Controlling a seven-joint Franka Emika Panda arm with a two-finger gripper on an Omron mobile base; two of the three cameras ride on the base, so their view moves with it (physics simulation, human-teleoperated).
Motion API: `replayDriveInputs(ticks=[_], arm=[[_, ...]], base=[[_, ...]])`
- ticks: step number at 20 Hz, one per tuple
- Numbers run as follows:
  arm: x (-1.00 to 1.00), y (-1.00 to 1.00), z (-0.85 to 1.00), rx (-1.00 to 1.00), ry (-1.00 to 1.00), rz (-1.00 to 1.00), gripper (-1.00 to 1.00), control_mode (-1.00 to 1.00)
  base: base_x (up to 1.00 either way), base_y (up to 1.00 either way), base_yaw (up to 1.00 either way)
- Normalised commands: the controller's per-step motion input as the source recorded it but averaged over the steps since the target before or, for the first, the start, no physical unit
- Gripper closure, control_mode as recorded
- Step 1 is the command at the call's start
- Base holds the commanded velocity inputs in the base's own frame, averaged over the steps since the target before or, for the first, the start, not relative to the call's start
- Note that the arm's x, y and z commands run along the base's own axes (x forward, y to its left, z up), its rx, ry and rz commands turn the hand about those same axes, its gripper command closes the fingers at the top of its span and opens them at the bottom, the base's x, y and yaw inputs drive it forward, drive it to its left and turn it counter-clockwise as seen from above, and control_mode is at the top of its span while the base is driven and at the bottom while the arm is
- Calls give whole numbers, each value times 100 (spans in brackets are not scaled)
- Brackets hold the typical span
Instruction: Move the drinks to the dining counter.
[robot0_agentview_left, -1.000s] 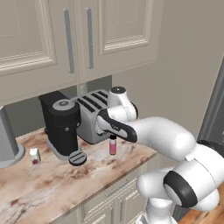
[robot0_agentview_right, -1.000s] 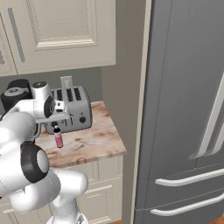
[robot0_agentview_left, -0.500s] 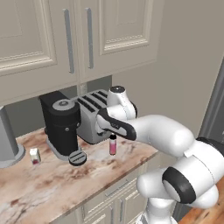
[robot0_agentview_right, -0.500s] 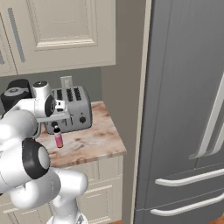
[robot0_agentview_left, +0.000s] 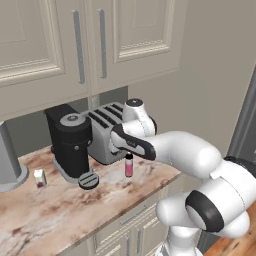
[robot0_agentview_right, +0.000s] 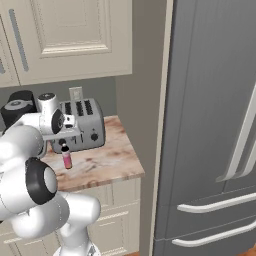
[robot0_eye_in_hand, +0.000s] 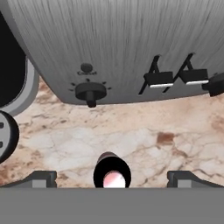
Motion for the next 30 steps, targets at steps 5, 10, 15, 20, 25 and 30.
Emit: replayDriveInputs(ticks=[5, 10, 15, 20, 25, 30], arm=[[-3, -5, -13, 0, 0, 0, -100, -100], [-2, -2, -10, 0, 0, 0, -100, -100], [0, 0, -9, 0, 0, 0, -100, -100], [-2, 0, -18, 0, 0, 0, -100, -100], [0, -1, -16, 0, 0, 0, -100, -100], [0, 0, -16, 0, 0, 0, -100, -100]], base=[[0, 0, 0], [0, 0, 0], [0, 0, 0], [0, 0, 0], [0, 0, 0], [0, 0, 0]])
